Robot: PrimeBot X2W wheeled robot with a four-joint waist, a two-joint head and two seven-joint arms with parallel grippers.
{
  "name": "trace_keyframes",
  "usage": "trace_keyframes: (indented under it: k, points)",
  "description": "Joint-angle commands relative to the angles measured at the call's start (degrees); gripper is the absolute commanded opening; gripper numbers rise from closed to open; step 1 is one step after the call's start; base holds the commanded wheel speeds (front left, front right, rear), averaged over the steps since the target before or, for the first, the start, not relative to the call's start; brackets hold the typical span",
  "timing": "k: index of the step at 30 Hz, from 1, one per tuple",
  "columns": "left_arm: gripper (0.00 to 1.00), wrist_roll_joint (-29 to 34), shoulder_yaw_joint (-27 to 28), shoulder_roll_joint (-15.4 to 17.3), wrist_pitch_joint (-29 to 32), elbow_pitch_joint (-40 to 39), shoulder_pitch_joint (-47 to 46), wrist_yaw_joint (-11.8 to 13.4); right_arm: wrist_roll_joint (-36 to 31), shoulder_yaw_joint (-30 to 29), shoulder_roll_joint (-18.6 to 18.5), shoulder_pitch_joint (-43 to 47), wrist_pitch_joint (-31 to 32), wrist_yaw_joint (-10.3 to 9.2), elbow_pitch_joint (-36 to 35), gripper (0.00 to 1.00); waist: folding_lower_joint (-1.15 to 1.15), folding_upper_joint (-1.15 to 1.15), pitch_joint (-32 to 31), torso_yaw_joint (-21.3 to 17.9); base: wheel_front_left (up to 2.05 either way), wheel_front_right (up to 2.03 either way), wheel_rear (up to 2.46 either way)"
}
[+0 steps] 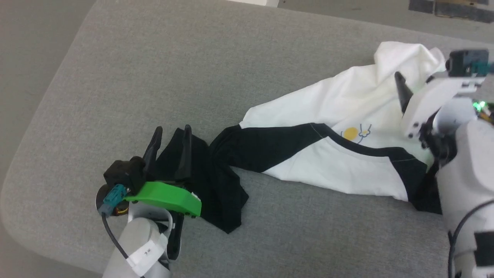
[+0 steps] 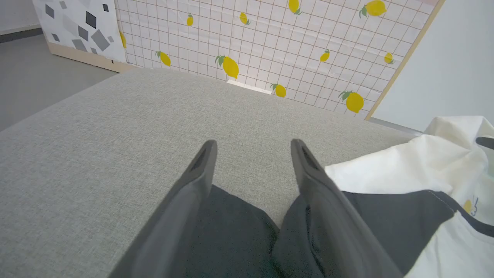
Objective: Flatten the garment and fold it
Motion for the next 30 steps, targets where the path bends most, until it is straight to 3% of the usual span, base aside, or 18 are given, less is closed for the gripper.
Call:
trace_keyframes:
  k: [1,7,11,21,30]
  points:
    - [1.00,0.8,0.1,0.1,-0.2,0.2,0.6,-0.5,1.4,1.8,-0.3,3.0,-3.3,-0.08,-2.4,1.00,-0.01,0.00,-3.3,-3.5,0.00,0.00,0.00]
    - [1.00,2.9,-1.8,1.3,0.1,1.7,0.1,-1.8,5.0,7.7,-0.9,16.4,-17.2,-0.08,-17.5,1.00,-0.01,0.00,-6.4,-9.2,0.00,0.00,0.00]
    - [1.00,3.5,-4.3,2.0,2.9,3.7,-2.7,-3.0,4.5,8.6,0.5,24.9,-20.9,-0.08,-26.6,1.00,-0.01,0.00,-7.1,-12.7,0.00,0.00,0.00]
    - [1.00,0.9,-13.1,4.9,22.4,12.6,-14.2,-5.2,5.6,7.2,4.7,37.9,-18.5,-0.08,-38.5,1.00,-0.01,0.00,-5.0,-18.9,0.00,0.00,0.00]
    - [1.00,-4.8,-17.8,7.6,37.5,17.6,-21.7,-5.3,6.7,7.9,5.3,39.0,-17.2,-0.08,-41.4,1.00,-0.01,0.00,-2.4,-21.1,0.00,0.00,0.00]
